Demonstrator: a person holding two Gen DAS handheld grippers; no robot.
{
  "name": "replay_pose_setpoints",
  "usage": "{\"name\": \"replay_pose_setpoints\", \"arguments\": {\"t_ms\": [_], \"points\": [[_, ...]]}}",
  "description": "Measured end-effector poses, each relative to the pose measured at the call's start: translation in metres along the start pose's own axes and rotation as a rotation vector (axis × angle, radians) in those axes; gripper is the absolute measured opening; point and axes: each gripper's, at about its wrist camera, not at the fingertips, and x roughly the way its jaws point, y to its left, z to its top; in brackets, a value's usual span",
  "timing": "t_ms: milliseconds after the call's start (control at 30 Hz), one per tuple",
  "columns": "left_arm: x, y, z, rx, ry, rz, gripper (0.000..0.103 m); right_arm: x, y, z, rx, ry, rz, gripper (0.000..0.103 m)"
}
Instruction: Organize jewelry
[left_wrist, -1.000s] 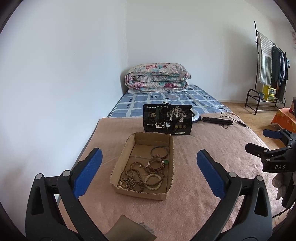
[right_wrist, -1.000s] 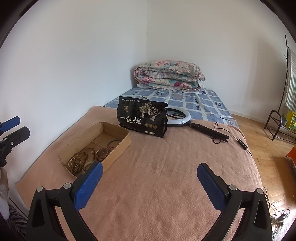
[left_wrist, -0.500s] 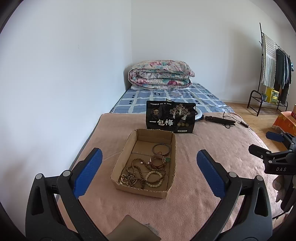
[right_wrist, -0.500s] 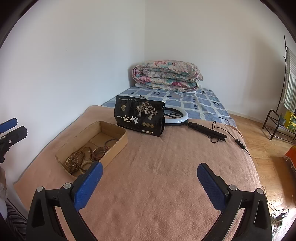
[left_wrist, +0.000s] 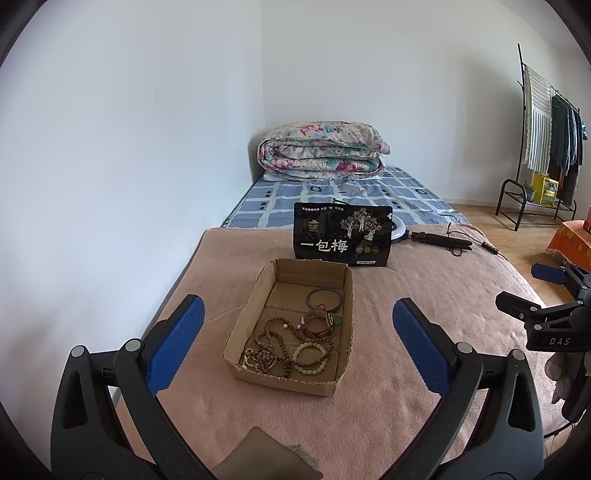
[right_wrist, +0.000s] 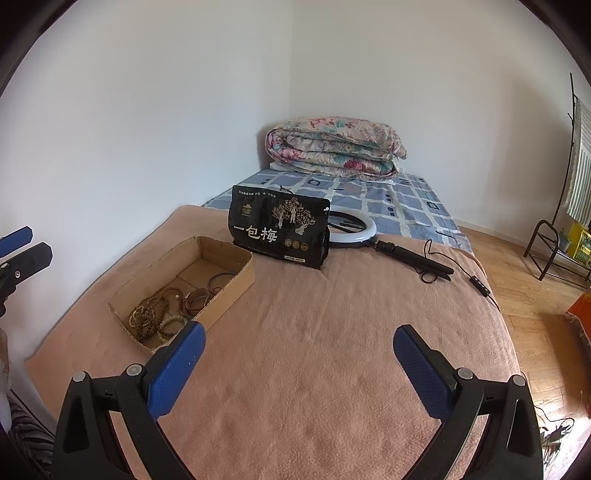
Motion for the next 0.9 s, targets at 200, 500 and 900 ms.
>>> {"name": "replay_pose_setpoints", "arguments": {"t_ms": [200,500,900], "points": [[-0.0001,0.0001,0.0001,0.001,-0.001,0.001,0.103,0.0001,0.0004,0.0001,0.000,0.000,0.000,0.103],[0.0001,-0.0003,0.0001,0.004,-0.001,0.001,0.103,0.0015,0.0026,-0.0037,-0.009,0.008,0.002,0.103],[-0.0001,0.0006,0.0004,0.009,-0.007,0.009,0.103,0.0019,0.0037,-0.0042,-0.012,0.010,0.001,0.103]]}}
